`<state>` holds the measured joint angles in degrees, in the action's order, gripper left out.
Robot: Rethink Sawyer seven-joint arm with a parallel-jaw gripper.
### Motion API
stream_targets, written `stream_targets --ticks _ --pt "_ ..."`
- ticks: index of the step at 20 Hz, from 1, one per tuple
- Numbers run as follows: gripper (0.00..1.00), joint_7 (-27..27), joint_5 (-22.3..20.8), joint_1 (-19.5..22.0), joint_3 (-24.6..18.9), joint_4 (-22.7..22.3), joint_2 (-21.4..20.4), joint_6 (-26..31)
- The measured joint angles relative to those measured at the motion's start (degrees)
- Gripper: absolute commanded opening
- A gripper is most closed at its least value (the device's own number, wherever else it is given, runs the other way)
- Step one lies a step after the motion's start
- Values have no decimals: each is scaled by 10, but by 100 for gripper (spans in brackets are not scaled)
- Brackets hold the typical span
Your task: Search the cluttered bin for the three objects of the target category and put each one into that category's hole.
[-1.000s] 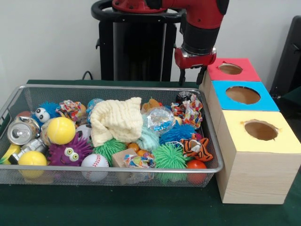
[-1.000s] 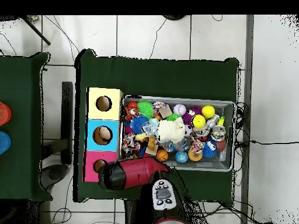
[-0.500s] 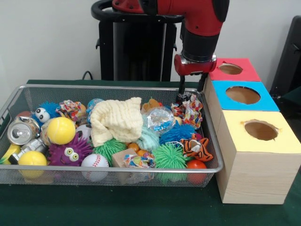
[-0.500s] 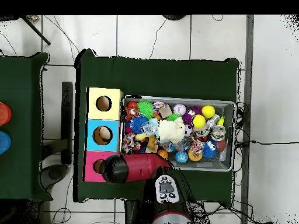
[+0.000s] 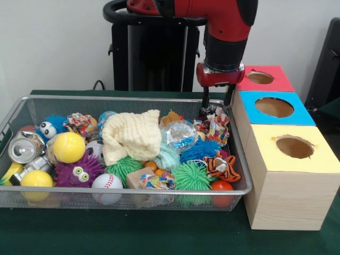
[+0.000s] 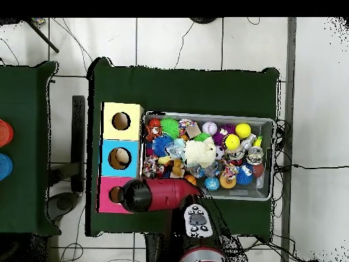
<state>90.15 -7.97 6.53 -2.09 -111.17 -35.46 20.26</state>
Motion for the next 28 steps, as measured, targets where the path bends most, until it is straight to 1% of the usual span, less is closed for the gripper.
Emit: stream_targets --ticks 5,15,18,23,28 --pt "100 0 2 9 0 1 1 -14" --pt "100 0 1 31 0 3 1 -15" --pt "100 0 -5 29 6 8 1 -15" --pt "100 0 -15 12 32 26 4 -15" --pt "100 0 -26 7 50 45 13 -15"
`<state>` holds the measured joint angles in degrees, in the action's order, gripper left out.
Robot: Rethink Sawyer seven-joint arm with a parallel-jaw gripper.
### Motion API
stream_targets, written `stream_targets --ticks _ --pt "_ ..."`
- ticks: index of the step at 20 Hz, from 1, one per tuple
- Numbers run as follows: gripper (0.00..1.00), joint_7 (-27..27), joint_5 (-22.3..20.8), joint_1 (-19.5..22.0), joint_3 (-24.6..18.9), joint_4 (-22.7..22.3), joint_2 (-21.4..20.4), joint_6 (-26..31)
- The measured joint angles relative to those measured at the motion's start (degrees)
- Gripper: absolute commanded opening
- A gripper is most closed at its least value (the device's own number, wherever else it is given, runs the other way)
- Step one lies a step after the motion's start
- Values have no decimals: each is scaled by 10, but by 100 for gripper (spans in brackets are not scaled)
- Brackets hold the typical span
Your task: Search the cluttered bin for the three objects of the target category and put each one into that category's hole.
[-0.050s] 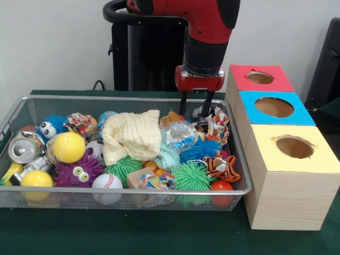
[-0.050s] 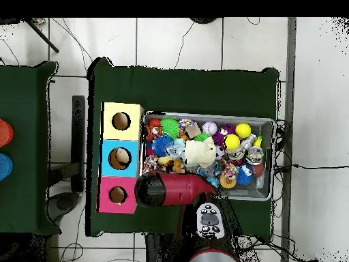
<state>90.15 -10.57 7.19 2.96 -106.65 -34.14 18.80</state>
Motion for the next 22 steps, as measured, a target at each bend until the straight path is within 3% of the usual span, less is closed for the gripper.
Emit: stream_targets --ticks 22 --pt "100 0 -9 0 17 21 11 0"
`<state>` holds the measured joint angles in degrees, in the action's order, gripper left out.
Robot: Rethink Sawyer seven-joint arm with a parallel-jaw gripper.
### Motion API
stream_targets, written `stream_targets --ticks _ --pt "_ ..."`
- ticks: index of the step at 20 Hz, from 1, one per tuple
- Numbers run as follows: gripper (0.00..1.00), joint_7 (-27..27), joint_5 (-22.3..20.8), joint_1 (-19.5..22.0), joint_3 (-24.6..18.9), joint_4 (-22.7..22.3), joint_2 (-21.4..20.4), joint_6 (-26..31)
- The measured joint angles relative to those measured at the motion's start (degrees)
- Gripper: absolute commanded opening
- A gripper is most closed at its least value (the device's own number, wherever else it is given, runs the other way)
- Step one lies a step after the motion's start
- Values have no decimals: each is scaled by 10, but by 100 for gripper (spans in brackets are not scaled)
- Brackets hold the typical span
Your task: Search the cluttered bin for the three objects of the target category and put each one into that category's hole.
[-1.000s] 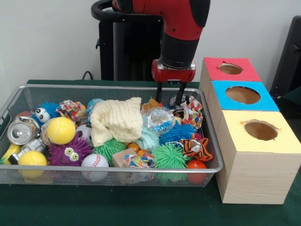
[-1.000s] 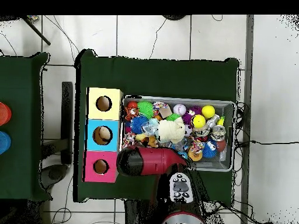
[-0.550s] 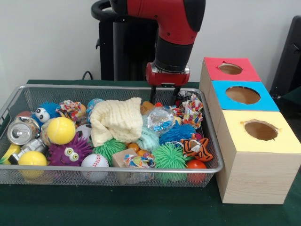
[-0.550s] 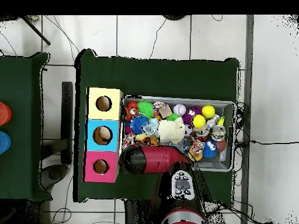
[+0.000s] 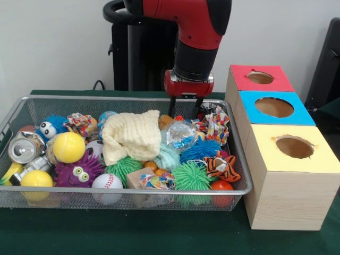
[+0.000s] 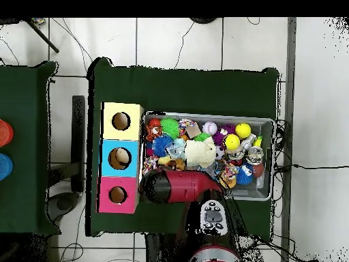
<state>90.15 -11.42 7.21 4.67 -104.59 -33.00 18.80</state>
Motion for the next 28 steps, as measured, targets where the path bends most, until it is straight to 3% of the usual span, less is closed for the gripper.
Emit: stream_targets --ticks 17,28 --pt "100 0 0 1 -4 -2 -77 9" --pt "100 0 1 24 -53 -4 -78 9"
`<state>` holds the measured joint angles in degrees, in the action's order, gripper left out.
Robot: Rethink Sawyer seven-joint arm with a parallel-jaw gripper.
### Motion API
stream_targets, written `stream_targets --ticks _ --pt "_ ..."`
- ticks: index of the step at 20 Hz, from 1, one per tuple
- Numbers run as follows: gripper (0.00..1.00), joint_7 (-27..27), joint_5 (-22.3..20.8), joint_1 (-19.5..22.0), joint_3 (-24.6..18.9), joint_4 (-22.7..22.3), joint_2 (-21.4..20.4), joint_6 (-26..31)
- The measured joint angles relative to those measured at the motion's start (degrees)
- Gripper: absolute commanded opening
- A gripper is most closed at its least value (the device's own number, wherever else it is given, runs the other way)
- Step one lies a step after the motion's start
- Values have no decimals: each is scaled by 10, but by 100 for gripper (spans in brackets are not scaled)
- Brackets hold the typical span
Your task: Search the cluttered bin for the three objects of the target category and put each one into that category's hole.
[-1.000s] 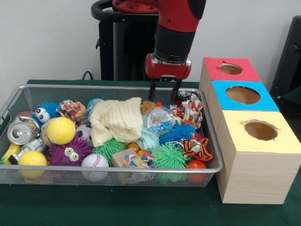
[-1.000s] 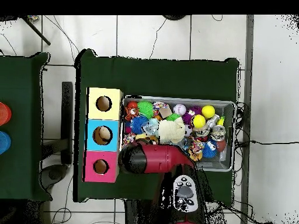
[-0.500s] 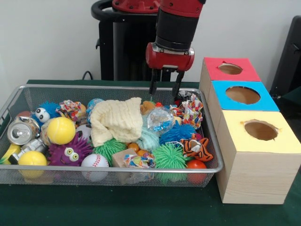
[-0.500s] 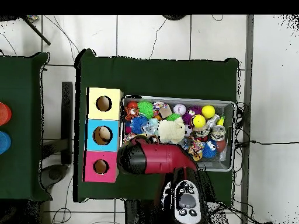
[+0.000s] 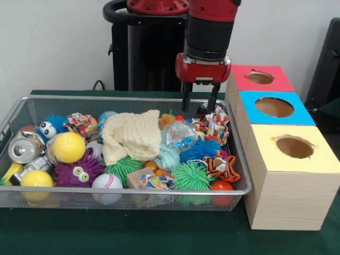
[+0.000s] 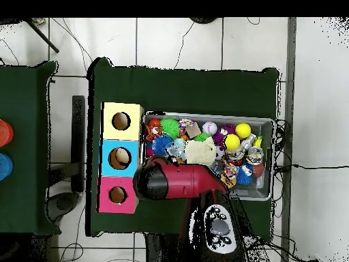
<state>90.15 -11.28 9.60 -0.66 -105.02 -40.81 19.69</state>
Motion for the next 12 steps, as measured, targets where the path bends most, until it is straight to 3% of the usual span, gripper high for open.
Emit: stream_targets --ticks 12 --pt "100 0 0 15 -35 -1 6 0"
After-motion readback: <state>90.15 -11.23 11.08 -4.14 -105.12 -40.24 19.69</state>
